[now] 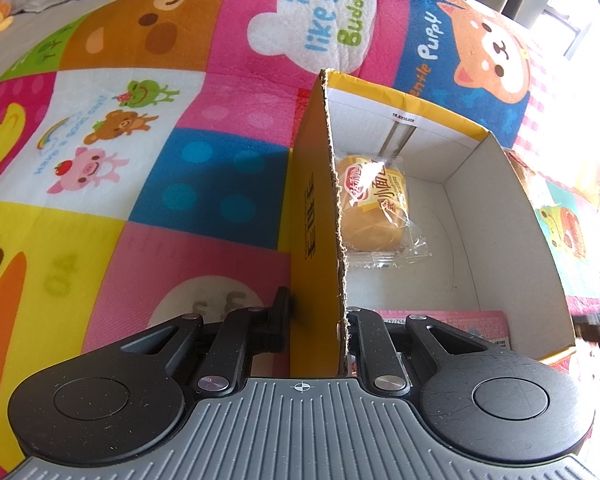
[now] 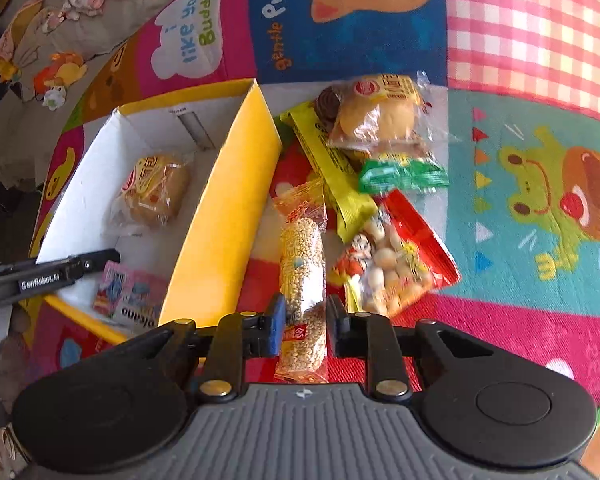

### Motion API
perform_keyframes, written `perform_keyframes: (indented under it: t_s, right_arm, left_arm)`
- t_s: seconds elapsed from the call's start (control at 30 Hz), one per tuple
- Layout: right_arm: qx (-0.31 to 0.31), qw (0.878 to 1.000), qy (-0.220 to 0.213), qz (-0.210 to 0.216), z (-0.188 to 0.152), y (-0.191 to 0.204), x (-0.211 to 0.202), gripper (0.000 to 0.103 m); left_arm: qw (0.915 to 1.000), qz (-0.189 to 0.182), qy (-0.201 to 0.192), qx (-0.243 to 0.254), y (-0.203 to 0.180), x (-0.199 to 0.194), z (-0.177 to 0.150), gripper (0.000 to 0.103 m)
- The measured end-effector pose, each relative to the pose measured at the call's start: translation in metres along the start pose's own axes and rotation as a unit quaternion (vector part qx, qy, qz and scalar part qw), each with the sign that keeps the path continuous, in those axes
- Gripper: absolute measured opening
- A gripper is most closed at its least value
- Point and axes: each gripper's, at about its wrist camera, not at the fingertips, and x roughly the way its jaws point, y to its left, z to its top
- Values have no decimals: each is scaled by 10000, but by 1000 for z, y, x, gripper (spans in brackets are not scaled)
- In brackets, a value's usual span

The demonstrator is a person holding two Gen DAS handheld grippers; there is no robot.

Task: Organize objects
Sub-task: 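Grasp the wrapped sesame stick bar with the right tool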

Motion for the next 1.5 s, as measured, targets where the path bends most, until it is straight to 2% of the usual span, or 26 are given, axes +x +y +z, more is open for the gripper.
perform_keyframes:
  t_s: [0.13, 0.27, 0.37, 0.47, 0.6, 0.67, 0.8, 0.9, 1.17, 1.37, 1.5]
  right_arm:
    - [-278, 9993, 231, 130, -25, 2, -15, 22]
    - [-783, 9968, -40, -162, -37, 15, -26, 25]
    - [-844, 9957, -280, -257, -30, 20, -26, 36]
    - [-883, 9943, -441, -414, -19, 23, -15, 43]
    - [-1021, 9923, -375, -598, -11, 28, 9, 45]
    - [-1106, 9909, -373, -666, -9, 31, 15, 49]
    - [-1176, 9906, -315, -626, -9, 29, 15, 47]
    - [-1143, 9913, -206, -612, -14, 26, 11, 29]
    - [-859, 9949, -47, -524, -40, 11, -19, 28]
    - [-577, 9963, -303, -565, -48, -2, -56, 24]
    - [-395, 9973, -458, -424, -51, -9, -75, 24]
  left_arm:
    - [10000, -1, -3, -3, 0, 0, 0, 17]
    - [10000, 4, 0, -1, 0, 0, 0, 17]
    - [10000, 3, -3, -9, 0, 0, 0, 17]
    - [10000, 4, -2, -7, 0, 0, 0, 17]
    - [10000, 8, -3, -13, 0, 0, 0, 16]
    - [10000, 9, -5, -8, 0, 0, 0, 16]
    - [10000, 22, -8, 2, -1, 0, -1, 16]
    - [10000, 23, -8, 18, -1, 0, 0, 16]
    - [9999, 83, 32, 73, -2, 0, 1, 15]
    - [9994, 68, -213, 278, -8, -17, 5, 13]
    - [9984, -1, -392, 399, -9, -30, 6, 11]
